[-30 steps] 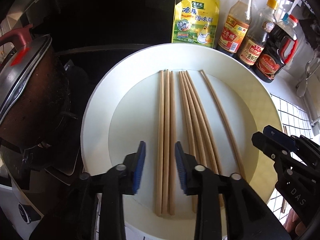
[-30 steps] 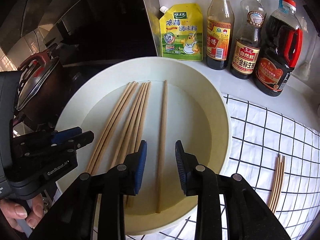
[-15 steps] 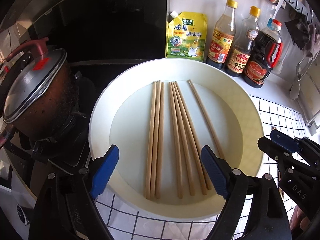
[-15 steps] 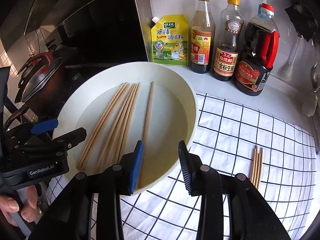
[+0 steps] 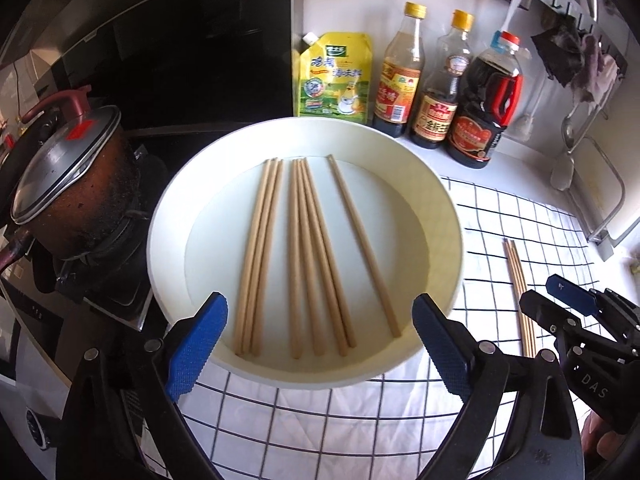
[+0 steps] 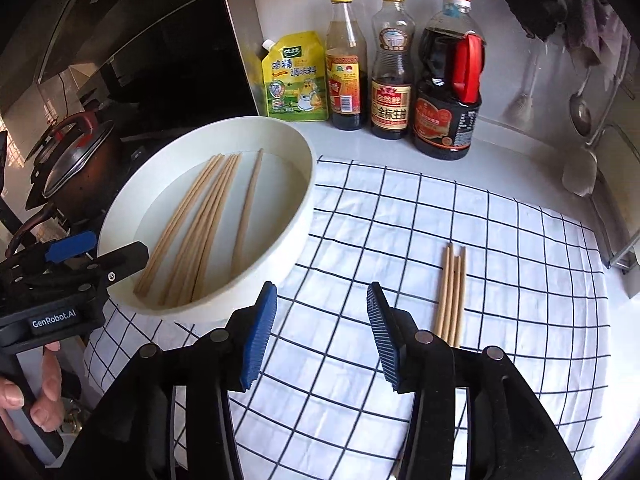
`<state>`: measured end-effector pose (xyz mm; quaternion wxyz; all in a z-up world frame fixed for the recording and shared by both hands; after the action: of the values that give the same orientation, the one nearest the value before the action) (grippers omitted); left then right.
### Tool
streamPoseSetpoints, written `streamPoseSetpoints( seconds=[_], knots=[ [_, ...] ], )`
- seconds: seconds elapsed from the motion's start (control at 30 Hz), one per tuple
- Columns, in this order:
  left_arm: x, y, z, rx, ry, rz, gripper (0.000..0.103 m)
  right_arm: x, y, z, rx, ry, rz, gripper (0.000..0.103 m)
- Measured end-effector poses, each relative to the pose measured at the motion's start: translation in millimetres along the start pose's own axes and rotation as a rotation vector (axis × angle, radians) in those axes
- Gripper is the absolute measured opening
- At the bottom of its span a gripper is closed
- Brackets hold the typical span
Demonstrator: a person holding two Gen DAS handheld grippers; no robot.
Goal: Organize utensils
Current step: 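Move both open tools back toward the remaining chopsticks on the cloth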
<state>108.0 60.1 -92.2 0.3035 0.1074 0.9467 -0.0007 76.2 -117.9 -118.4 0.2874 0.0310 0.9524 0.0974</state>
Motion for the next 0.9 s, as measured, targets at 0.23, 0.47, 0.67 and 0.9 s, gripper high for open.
streamPoseSetpoints(
  seconds=[0.23, 0.47, 0.67, 0.9],
  knots=[
    [6, -35, -7, 0.031, -0.012, 0.028, 0.093, 17, -42, -19, 0.043, -0.007, 0.052, 0.051],
    [9, -74, -9, 0.063, -0.013, 0.073, 0.094, 33, -85, -39, 0.091, -0.028, 0.104, 0.053],
    [16, -102, -6, 0.082, -0.004, 0.113, 0.094, 47, -123, -44, 0.140, -0.032, 0.139, 0.053],
    [22, -129, 0, 0.106, 0.001, 0.141, 0.095, 66, -151, -27, 0.166, 0.005, 0.167, 0.054]
  ],
)
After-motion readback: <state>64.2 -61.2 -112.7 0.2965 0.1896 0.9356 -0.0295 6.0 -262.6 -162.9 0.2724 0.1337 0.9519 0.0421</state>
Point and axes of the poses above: each gripper's, at about its wrist camera, not at the fingertips, and z roughly the way its jaws point, y to its left, x to its underside, the point moved 8 cm from there along z, roughly the way its jaws point, and after that the axes turned 8 degrees about z, right-handed, at the moved point
